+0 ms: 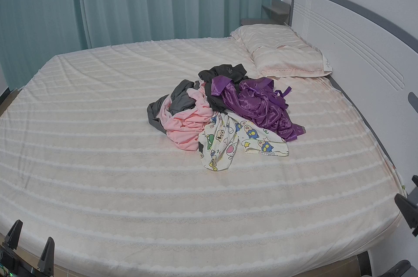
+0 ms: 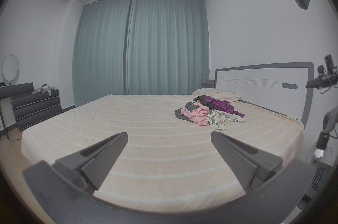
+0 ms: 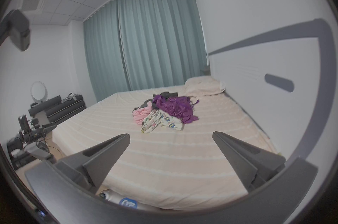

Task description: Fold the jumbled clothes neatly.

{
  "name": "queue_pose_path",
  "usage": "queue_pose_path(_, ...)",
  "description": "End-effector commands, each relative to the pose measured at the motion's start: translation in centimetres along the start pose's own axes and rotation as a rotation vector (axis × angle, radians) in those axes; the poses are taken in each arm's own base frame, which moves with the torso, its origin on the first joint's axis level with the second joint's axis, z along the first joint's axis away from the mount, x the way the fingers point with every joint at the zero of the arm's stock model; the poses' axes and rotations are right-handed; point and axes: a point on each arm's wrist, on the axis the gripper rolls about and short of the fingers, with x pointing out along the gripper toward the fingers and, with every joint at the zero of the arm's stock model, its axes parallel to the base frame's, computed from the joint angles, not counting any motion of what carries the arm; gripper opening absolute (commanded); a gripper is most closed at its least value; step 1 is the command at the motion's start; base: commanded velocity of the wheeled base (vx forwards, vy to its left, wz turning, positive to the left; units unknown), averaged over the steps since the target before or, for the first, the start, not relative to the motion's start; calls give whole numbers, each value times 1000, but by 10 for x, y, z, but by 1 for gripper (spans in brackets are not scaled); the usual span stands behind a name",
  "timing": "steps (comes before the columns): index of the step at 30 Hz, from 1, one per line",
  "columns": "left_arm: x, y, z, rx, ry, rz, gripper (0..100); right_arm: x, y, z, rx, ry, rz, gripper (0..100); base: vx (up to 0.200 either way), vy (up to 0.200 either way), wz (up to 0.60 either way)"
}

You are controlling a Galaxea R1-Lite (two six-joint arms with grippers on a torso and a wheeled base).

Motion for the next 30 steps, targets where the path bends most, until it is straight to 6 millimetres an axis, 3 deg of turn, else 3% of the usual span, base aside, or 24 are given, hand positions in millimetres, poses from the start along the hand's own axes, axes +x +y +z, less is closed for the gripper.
queue_pose_path(1,0,0,-5,-1,0,0,100,150,-25,7,214,414,146,100,0,0,0)
queue_pose_path(2,0,0,-5,-1,0,0,100,154,-25,6,218,418,148,100,0,0,0)
queue_pose_path(3,0,0,-5,-1,0,0,100,175,-26,3,241,428,153,100,0,0,0)
queue_pose_path(9,0,0,-5,-1,0,0,100,259,-22,-16,307,417,86,100,0,0,0)
queue_pose_path(13,0,0,-5,-1,0,0,100,305,-20,-29,349,354,35,100,0,0,0)
queue_pose_path(14,0,0,-5,-1,0,0,100,305,-20,-29,349,354,35,100,0,0,0)
queue_pose_path(15,0,0,-5,-1,0,0,100,324,-20,-36,367,336,12,100,0,0,0)
queue_pose_path(23,0,0,-5,-1,0,0,100,374,-19,-58,378,335,-23,100,0,0,0)
queue_pose_path(27,0,0,-5,-1,0,0,100,408,-20,-83,483,348,-41,100,0,0,0)
queue_pose_path(30,0,0,-5,-1,0,0,100,424,-22,-91,506,323,-65,100,0,0,0)
